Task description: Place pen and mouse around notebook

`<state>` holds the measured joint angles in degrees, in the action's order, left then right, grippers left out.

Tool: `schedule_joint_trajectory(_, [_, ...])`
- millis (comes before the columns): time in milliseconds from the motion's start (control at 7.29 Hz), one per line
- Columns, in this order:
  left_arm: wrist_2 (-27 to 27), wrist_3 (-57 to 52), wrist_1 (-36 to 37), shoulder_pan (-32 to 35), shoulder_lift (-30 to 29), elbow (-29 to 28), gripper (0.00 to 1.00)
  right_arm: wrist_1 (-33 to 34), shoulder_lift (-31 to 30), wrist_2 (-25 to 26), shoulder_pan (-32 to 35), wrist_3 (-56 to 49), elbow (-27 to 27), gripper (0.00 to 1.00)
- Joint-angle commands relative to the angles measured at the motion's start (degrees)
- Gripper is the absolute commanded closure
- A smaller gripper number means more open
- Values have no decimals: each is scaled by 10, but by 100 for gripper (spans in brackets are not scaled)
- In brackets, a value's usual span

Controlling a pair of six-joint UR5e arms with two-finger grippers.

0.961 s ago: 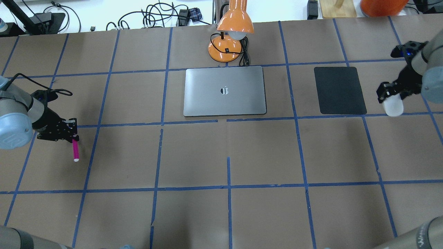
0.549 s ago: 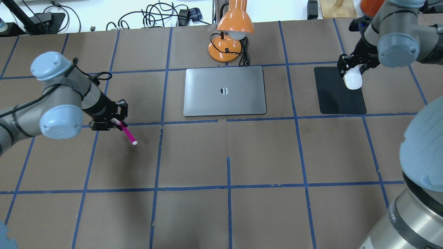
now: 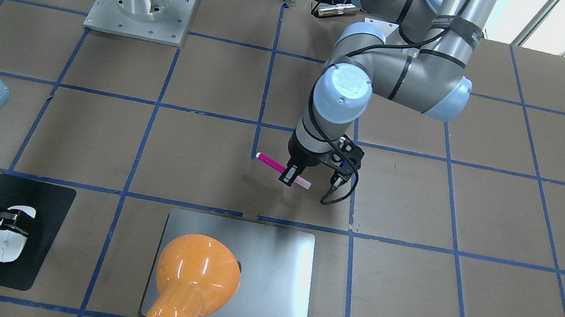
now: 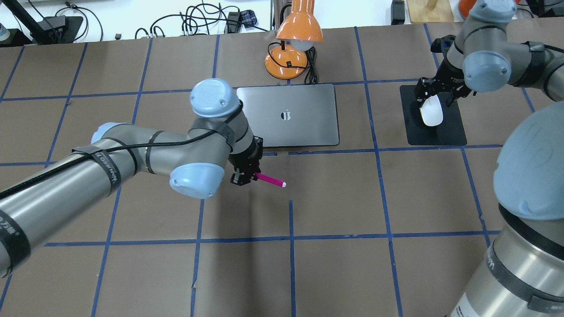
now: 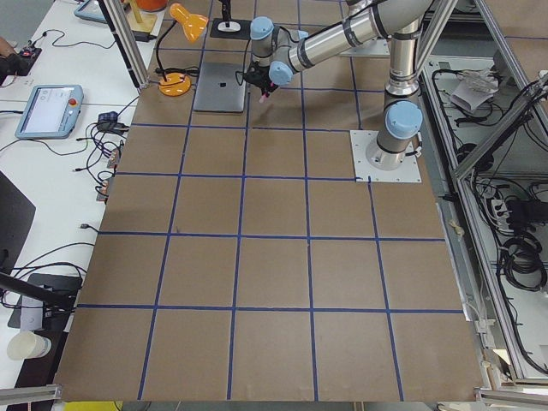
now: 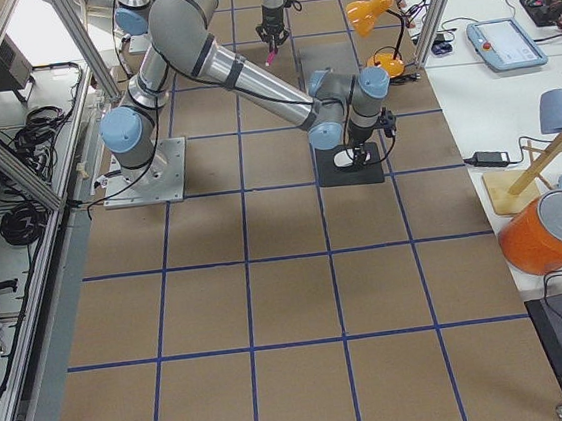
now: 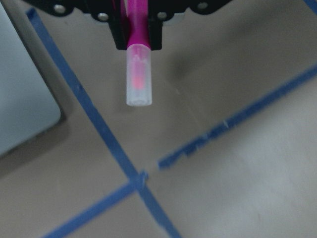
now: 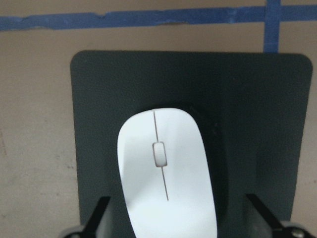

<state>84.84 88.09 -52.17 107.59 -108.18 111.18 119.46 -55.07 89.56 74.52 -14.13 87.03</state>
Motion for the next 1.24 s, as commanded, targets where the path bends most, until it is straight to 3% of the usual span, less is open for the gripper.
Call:
schedule_joint_trajectory(0, [1, 161, 23, 63, -30, -3, 100, 0, -3, 0, 0, 2, 3, 0])
schedule_joint_trajectory(412, [1, 161, 36, 68, -55, -3, 100, -18, -32, 1, 11, 3, -3, 0])
schedule_joint_trajectory(549, [8, 162, 34, 68, -55, -3, 26, -40, -53, 2, 23, 12, -4, 0])
schedule_joint_trajectory(686, [10, 155, 32, 65, -44, -6, 0, -62, -70, 2, 37, 16, -4, 0])
schedule_joint_trajectory(824, [10, 95, 24, 55, -29, -7, 0, -70, -83, 2, 40, 23, -9, 0])
schedule_joint_trajectory(1098, [9, -232, -37, 29, 38, -8, 0, -155, -133, 5, 81, 65, -31, 0])
